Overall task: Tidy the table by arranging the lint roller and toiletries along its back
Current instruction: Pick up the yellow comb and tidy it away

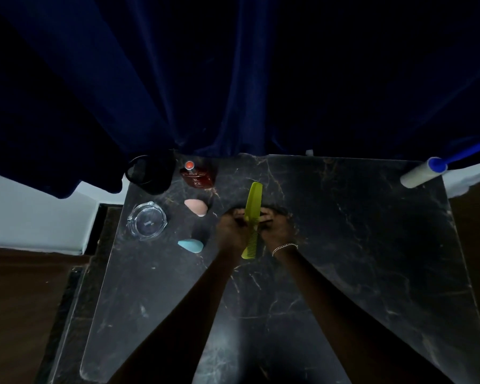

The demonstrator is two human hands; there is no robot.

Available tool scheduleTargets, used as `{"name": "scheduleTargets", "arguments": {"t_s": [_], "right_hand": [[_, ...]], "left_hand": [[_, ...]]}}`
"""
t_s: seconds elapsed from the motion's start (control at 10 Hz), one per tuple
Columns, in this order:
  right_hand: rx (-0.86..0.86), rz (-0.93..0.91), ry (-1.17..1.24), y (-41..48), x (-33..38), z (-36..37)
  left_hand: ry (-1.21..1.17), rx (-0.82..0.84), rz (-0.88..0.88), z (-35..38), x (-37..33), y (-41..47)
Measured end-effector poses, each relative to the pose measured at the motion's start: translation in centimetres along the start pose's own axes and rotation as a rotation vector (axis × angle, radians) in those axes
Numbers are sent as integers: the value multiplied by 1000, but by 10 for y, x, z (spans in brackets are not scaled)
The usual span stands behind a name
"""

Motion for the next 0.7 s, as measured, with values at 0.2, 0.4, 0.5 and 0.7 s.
{"name": "scheduleTargets", "arguments": {"t_s": [0.2,0.4,0.5,0.7], "right_hand": [[38,-27,-139,5,-1,13],[11,-65,-211,6,1,17],[3,-51,-271,5,1,19],[-44,-93,-313,-3,7,18]], "left_hand": [[168,-44,175,-4,-8,6],[173,-121,128,-11,1,7],[216,-140,178,-11,-7,0],[248,-136,257,-13,-7,-5]]}}
Point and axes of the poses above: each hand's wrist, its own y-axis towards the middle knuckle, its own z-axis out of the palm, x = y × z, the point moved 8 cm from there along y, towards the middle knuckle, and after that the axes turned 5 degrees about -x, right-handed, at the moved point
